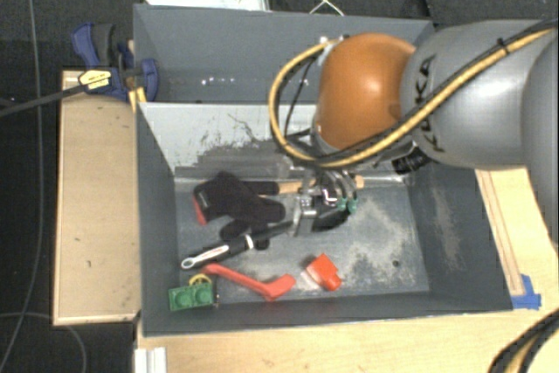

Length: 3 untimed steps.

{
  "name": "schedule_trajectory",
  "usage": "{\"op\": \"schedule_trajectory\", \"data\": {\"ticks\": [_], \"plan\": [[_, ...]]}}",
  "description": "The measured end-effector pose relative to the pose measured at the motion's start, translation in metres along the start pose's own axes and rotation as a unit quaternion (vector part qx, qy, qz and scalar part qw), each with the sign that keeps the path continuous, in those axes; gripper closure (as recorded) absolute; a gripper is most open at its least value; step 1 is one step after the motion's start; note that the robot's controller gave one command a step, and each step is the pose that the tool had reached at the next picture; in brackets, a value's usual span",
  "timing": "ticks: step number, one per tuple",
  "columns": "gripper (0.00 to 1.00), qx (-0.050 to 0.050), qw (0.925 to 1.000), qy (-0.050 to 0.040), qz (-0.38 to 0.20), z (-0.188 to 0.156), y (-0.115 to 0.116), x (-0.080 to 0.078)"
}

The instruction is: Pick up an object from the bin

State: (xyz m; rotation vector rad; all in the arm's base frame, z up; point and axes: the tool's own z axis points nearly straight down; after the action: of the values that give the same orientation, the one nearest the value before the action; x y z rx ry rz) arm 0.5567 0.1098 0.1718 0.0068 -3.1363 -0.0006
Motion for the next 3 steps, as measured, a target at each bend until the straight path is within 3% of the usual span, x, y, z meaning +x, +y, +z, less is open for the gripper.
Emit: {"op": "schedule_trajectory", "data": {"ticks": [1,2,3], "plan": [[0.00,-0.001,1.0000,-0.0040,0.003,-0.004,-0.001,-0.002],[0.00,-0.001,0.9997,-0.0046,-0.024,0.100,0.075,-0.028],[0.00,0.000,0.9981,-0.0084,-0.061,0.038,0.089,-0.034]]}}
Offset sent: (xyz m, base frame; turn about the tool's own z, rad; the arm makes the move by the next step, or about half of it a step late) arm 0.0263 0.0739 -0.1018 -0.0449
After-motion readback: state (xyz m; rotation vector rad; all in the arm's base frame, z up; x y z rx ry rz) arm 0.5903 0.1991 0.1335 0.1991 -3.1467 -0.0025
